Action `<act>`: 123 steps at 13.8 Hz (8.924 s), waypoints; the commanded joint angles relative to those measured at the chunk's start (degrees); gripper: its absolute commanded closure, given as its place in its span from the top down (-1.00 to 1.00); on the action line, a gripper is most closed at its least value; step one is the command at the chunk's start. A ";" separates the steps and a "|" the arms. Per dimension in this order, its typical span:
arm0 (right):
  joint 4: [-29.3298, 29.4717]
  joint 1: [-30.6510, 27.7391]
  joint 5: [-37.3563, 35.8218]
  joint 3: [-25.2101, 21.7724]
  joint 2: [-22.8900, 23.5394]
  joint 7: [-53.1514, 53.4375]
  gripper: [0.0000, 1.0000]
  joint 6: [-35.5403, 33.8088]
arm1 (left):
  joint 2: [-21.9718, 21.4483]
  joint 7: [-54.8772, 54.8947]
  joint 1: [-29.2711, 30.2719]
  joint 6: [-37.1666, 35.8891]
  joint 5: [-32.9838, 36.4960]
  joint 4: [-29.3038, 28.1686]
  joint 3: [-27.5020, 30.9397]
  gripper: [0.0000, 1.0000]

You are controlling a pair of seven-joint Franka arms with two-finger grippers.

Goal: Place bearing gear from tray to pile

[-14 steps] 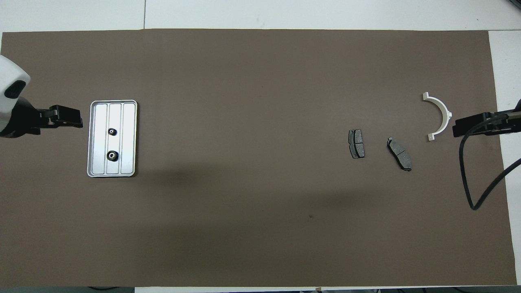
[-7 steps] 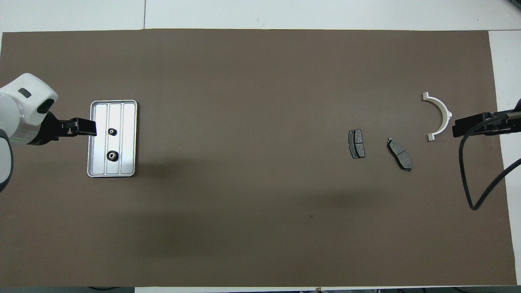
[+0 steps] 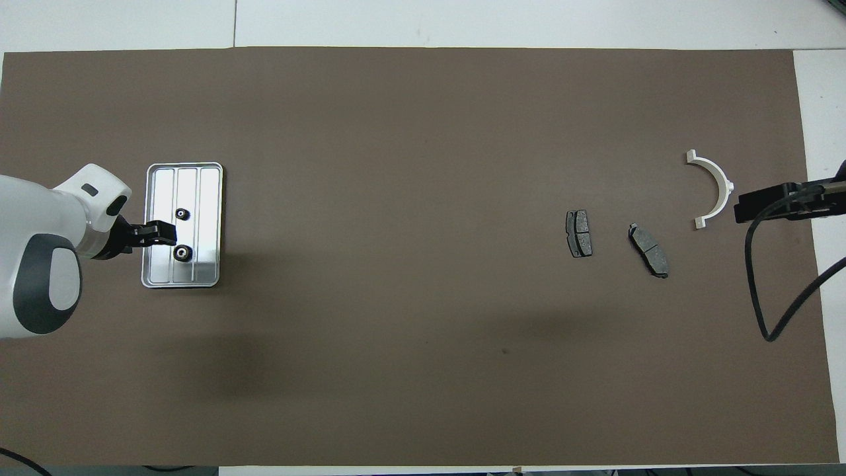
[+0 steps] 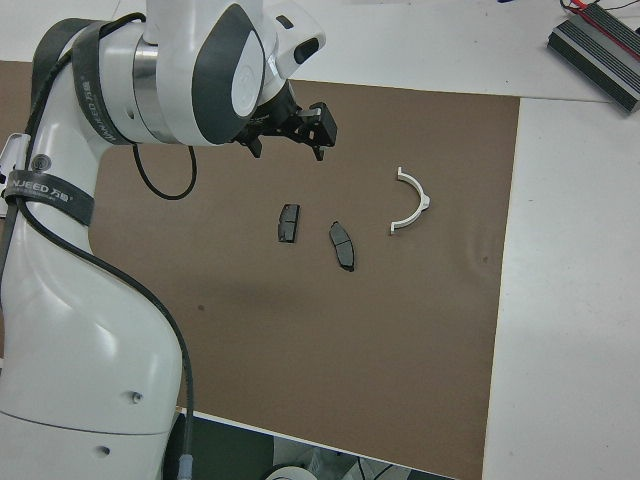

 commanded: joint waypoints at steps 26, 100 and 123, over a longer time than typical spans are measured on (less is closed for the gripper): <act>-0.78 -0.63 1.73 0.67 -0.90 -1.42 1.00 0.13 | 3.22 -1.71 0.10 2.71 -0.59 -2.25 0.43 -0.45; 23.74 42.00 -7.15 -0.12 51.84 75.13 0.94 23.24 | 11.31 -0.48 -0.60 6.23 0.29 8.48 0.69 -0.05; 23.65 31.21 -6.98 0.41 38.68 55.94 -1.00 11.66 | 11.31 -0.74 -0.69 4.83 -0.23 8.82 0.60 -0.87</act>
